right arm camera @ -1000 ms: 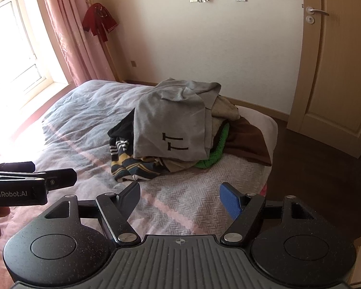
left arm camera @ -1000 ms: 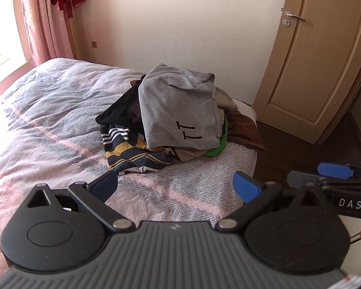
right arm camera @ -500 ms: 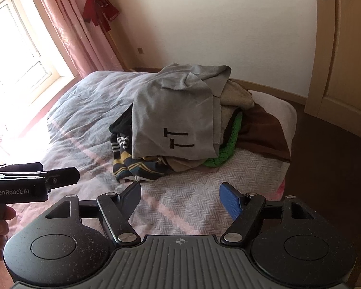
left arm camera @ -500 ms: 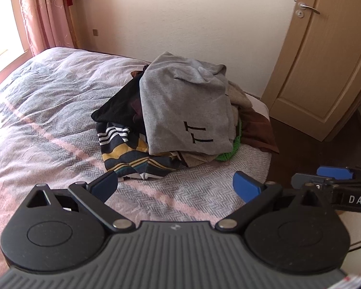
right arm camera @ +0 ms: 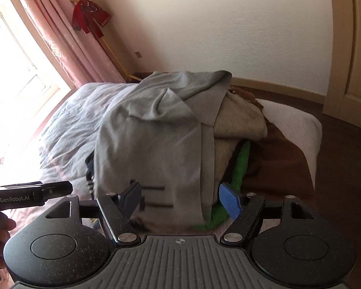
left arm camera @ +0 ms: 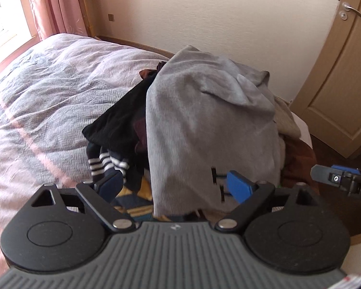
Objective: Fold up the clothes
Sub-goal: 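Move both tools toward the clothes pile on the bed, then close both grippers on the grey garment in the pile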
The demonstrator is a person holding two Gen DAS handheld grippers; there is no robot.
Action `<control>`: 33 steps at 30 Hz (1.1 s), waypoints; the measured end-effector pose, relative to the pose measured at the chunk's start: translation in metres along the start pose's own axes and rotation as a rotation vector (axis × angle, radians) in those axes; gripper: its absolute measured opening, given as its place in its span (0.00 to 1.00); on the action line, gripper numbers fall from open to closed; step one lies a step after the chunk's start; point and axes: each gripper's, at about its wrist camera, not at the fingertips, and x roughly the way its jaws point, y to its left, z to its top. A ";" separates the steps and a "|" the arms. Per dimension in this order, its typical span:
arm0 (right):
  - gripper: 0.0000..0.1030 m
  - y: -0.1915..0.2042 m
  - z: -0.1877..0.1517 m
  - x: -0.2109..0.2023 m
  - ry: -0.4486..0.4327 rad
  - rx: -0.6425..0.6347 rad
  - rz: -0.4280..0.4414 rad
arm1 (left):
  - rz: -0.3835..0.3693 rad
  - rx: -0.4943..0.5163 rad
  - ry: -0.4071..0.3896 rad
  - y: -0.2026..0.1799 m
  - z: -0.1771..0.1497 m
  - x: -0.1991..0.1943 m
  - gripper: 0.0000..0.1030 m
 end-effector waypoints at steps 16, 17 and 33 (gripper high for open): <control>0.67 -0.043 0.068 0.141 0.070 0.025 0.026 | 0.036 0.020 0.059 0.001 0.065 0.122 0.85; 0.65 -0.043 0.068 0.146 0.075 0.031 0.032 | 0.021 0.011 0.056 0.002 0.067 0.124 0.85; 0.01 0.017 0.076 0.074 -0.108 -0.155 0.119 | -0.081 -0.085 -0.072 0.022 0.063 0.068 0.00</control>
